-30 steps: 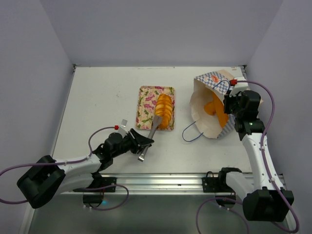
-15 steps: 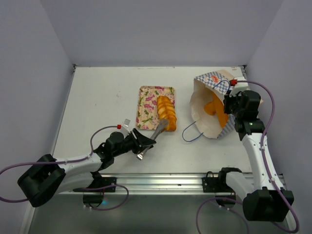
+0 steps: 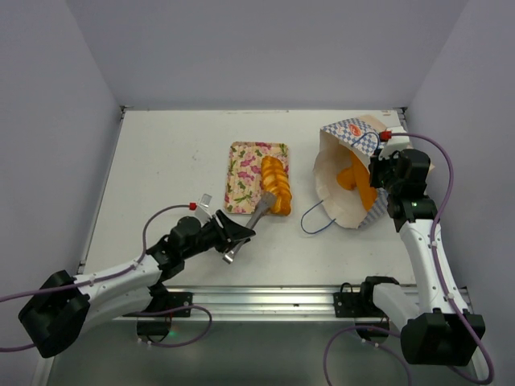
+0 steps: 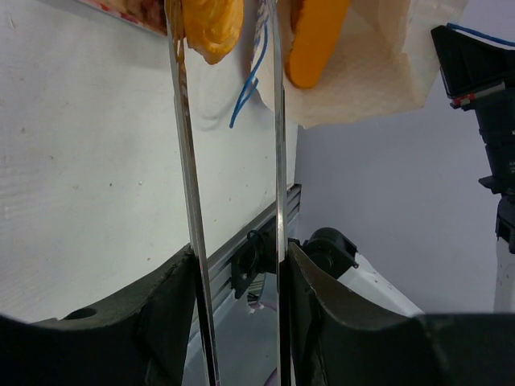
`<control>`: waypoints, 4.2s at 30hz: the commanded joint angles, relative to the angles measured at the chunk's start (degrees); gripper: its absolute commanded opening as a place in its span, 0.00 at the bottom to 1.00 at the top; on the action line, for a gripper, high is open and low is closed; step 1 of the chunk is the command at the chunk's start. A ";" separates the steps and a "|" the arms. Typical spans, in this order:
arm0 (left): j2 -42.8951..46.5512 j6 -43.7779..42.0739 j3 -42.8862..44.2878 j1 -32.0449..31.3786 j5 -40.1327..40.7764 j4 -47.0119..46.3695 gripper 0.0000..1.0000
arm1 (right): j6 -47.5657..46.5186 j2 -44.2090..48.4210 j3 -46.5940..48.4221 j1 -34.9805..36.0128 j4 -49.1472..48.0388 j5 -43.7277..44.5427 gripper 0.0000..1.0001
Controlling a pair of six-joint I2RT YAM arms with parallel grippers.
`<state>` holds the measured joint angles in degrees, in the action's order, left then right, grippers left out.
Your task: Take the fake bread out of the paper bag
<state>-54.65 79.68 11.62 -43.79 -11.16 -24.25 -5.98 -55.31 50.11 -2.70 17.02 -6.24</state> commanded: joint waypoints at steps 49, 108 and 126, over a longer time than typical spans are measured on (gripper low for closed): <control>-39.12 -41.27 47.17 -14.83 1.05 8.78 0.42 | -11.95 2.31 1.14 -1.52 8.03 -23.20 0.00; -47.03 -37.49 61.68 -18.79 12.04 22.23 0.47 | -13.89 1.96 -0.19 -1.52 8.82 -25.84 0.00; -52.83 -34.68 66.43 -18.96 13.97 26.97 0.47 | -13.80 2.22 -0.36 -1.52 8.91 -26.72 0.00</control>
<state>-105.75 43.90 74.98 -62.35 1.19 2.24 -19.57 -53.93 50.11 -4.16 27.00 -30.44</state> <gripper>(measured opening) 0.474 0.014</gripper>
